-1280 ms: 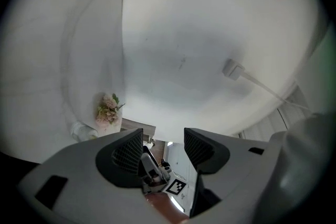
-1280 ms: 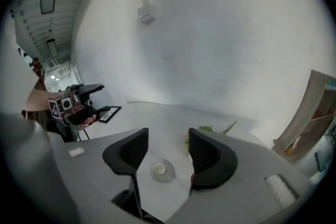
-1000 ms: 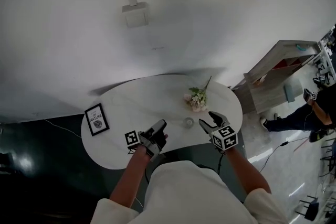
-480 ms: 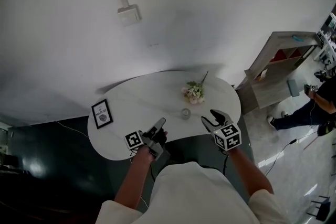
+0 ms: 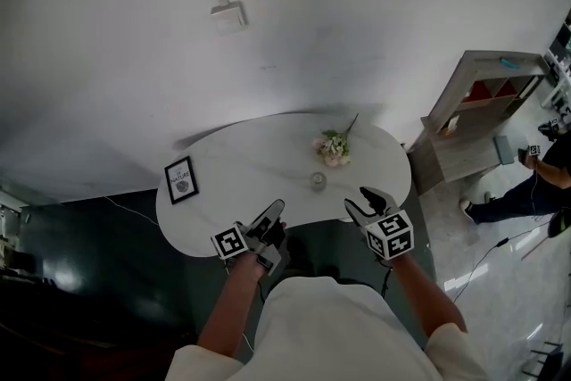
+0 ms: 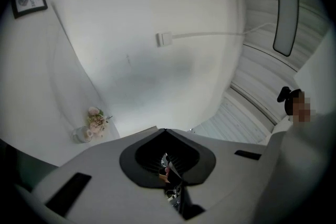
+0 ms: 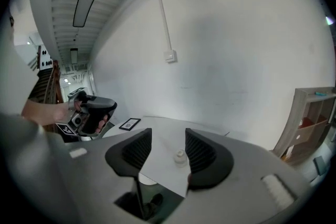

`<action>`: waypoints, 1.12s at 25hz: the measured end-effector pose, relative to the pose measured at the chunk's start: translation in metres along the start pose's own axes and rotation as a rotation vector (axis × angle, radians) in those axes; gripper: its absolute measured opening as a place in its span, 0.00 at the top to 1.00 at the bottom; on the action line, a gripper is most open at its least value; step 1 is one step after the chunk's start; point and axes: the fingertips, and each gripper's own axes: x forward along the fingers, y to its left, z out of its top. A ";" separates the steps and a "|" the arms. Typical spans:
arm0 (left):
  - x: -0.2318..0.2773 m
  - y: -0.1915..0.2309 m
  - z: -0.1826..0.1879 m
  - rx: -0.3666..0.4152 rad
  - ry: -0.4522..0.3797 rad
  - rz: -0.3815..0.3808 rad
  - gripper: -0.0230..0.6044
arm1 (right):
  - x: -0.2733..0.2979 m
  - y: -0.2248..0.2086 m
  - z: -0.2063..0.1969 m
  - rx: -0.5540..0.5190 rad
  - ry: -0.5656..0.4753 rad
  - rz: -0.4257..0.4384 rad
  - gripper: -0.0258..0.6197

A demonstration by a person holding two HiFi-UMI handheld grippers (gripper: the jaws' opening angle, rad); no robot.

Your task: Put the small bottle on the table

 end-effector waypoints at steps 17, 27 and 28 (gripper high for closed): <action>-0.032 -0.035 0.032 0.489 0.098 0.025 0.96 | -0.019 0.047 0.030 -0.001 -0.083 -0.123 0.84; -0.049 -0.035 0.053 0.661 0.157 0.050 0.96 | -0.026 0.058 0.049 -0.006 -0.121 -0.219 0.94; -0.050 -0.034 0.054 0.663 0.153 0.053 0.95 | -0.027 0.058 0.049 -0.009 -0.121 -0.226 0.94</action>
